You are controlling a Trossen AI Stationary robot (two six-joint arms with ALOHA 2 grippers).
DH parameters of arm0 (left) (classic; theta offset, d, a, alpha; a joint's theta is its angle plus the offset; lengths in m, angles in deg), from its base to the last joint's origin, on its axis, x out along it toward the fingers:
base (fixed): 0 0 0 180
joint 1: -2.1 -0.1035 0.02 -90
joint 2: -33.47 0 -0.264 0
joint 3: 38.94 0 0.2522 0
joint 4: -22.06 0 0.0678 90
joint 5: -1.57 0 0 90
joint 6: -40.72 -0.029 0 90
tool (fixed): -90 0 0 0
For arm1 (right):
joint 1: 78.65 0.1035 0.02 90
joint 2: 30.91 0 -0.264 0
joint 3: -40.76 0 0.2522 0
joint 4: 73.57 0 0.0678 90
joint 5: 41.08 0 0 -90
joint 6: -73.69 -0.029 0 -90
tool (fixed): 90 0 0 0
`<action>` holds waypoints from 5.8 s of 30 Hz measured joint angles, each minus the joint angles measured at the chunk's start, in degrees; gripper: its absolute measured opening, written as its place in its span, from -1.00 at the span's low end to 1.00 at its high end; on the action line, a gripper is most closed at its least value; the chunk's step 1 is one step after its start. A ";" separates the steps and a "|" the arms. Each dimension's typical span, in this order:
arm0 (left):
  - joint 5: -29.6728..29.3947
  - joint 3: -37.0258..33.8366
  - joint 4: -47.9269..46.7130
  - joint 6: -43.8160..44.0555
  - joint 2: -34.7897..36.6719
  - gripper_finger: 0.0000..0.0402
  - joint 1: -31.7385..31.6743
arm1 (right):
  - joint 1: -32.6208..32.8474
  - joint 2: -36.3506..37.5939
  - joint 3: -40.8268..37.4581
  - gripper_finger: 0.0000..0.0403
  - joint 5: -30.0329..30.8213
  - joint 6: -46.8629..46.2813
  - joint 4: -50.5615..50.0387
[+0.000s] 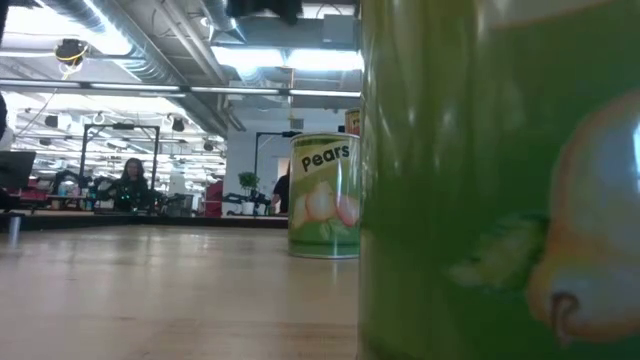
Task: Pick and place cans onto a shelf
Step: Put the left canned pears on the shelf
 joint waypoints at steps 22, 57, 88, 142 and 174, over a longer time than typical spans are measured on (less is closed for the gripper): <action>-10.07 -0.07 -10.80 -0.21 15.16 -0.77 12.70 | 30.70 -25.72 -2.23 -0.92 15.01 -2.09 8.93; -12.42 -0.07 -20.79 2.87 17.19 -0.77 17.01 | 31.46 -36.06 -2.35 -0.90 11.53 -5.98 22.89; -12.44 -0.07 -20.89 2.82 17.15 -0.77 18.52 | 37.07 -51.29 -4.52 -0.42 22.04 19.19 26.31; -12.33 -0.07 -20.89 -0.35 17.15 -0.77 18.49 | 34.26 -55.89 11.06 -1.00 22.89 5.06 15.70; -12.48 -0.07 -20.60 -4.70 17.19 -0.77 13.79 | 27.04 -40.77 34.05 -1.00 35.09 -8.11 -9.66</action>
